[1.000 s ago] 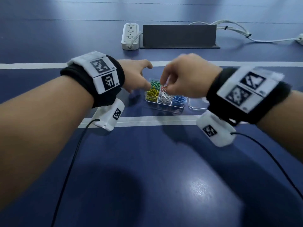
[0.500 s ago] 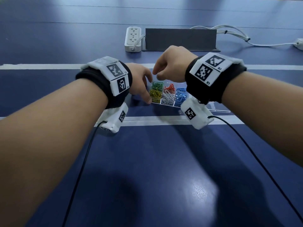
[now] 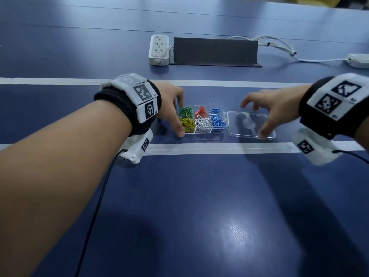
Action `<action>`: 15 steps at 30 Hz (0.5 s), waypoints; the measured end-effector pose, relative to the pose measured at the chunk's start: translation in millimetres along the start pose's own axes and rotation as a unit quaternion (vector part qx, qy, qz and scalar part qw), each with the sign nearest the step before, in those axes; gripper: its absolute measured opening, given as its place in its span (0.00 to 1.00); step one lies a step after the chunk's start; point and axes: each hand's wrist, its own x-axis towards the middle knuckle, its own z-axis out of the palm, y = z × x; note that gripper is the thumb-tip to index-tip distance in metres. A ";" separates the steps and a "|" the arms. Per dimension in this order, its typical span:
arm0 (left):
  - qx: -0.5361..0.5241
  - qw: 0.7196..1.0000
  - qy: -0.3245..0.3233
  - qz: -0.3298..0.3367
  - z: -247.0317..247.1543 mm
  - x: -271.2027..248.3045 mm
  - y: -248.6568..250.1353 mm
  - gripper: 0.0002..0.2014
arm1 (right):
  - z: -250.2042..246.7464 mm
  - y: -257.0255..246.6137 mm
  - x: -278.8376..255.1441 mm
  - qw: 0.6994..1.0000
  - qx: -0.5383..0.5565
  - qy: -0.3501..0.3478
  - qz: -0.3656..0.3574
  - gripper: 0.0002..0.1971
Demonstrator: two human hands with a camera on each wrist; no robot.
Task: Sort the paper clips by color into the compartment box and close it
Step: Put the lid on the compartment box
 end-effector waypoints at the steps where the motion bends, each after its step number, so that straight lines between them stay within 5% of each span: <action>1: 0.004 1.000 0.002 0.001 0.0 -0.1 -0.2 0.39 | 7.5 4.0 -0.8 1.000 -0.007 -0.008 0.001 0.47; 9: 0.003 1.000 0.001 0.002 0.9 0.0 -1.4 0.39 | -6.7 11.0 -2.6 0.997 0.011 0.083 -0.001 0.40; 12: -0.003 1.000 0.001 -0.003 2.3 -1.5 -1.8 0.40 | -19.0 -7.9 -0.9 0.986 0.087 0.128 -0.056 0.41; 15: -0.011 1.000 0.010 -0.005 4.9 -4.7 -2.2 0.42 | -16.2 -41.1 1.3 0.981 0.118 0.097 -0.122 0.40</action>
